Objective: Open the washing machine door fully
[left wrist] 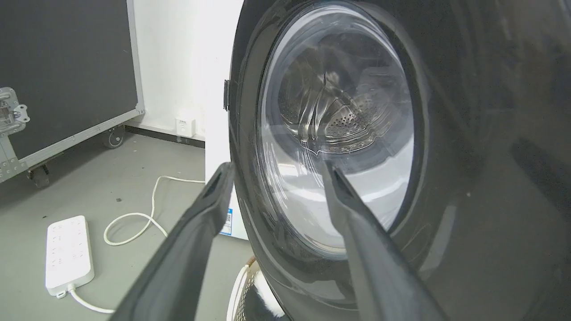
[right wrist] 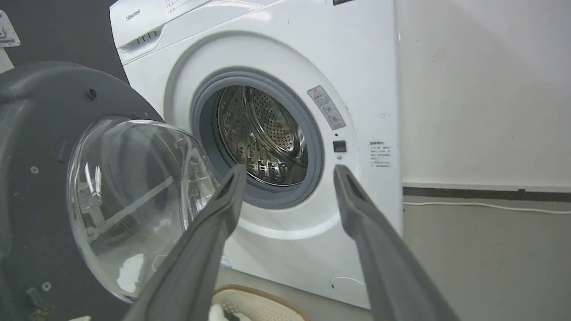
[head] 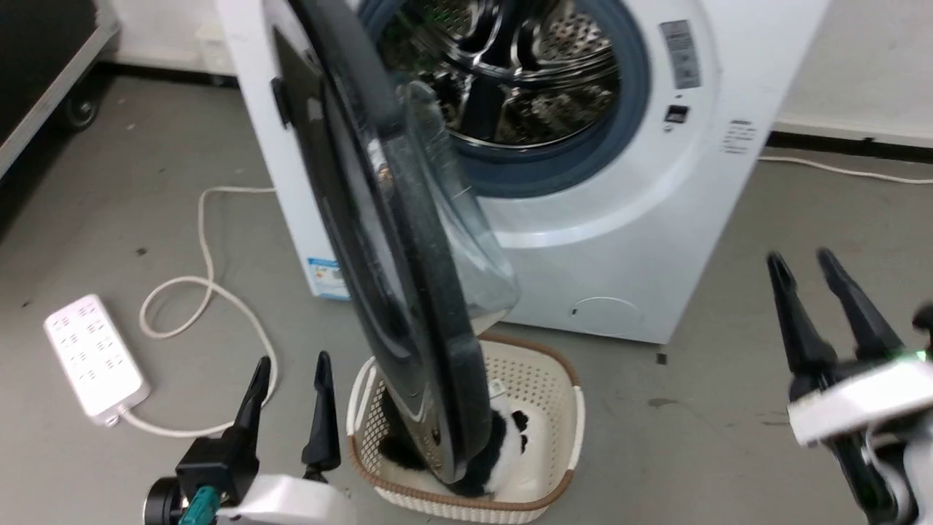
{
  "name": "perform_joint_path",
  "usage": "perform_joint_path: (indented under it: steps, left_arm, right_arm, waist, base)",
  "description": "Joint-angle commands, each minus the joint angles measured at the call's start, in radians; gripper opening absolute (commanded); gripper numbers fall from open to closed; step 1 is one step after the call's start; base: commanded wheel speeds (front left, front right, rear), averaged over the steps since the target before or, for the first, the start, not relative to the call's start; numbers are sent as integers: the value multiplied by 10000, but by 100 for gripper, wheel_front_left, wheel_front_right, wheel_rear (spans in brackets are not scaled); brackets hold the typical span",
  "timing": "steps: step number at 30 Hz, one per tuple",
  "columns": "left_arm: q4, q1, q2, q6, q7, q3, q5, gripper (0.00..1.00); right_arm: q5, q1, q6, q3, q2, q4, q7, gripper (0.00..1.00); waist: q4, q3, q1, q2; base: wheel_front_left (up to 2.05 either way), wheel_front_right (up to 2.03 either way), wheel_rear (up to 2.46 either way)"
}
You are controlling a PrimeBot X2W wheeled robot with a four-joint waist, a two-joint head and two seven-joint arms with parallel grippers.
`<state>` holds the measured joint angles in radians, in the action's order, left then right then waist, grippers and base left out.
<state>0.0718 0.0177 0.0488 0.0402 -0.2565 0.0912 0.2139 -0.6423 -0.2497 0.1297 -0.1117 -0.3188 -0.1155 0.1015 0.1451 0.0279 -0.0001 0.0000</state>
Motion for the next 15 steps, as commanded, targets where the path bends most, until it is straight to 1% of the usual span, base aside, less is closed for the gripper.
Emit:
perform_joint_path:
  steps: [1,4,8,11,15]
  left_arm:
    - [-23,-203,14,-93,-53,-67,-15,100]
    - [-25,-388,14,-199,-53,-190,15,100]
    - [39,-490,14,-425,-53,-260,2,100]
    - [53,-522,14,-523,-53,-273,-25,100]
    - [65,-565,14,-600,-53,-263,-146,100]
  right_arm:
    - [562,409,10,72,-93,113,391,100]
    - [2078,1069,10,476,-20,267,1068,100]
    - [3866,1947,10,1419,679,590,1431,100]
    - [4864,2599,10,1835,1285,892,1539,100]
    - [5709,3268,10,2061,1915,1012,1587,100]
  waist:
    - [-254,-180,1,0]
    - [-452,-251,1,0]
    - [-590,-256,1,0]
    - [-648,-248,1,0]
    - [-696,-239,1,0]
  base:
    - [0,0,0]
    - [0,0,0]
    - [0,0,0]
    - [0,0,0]
    - [0,0,0]
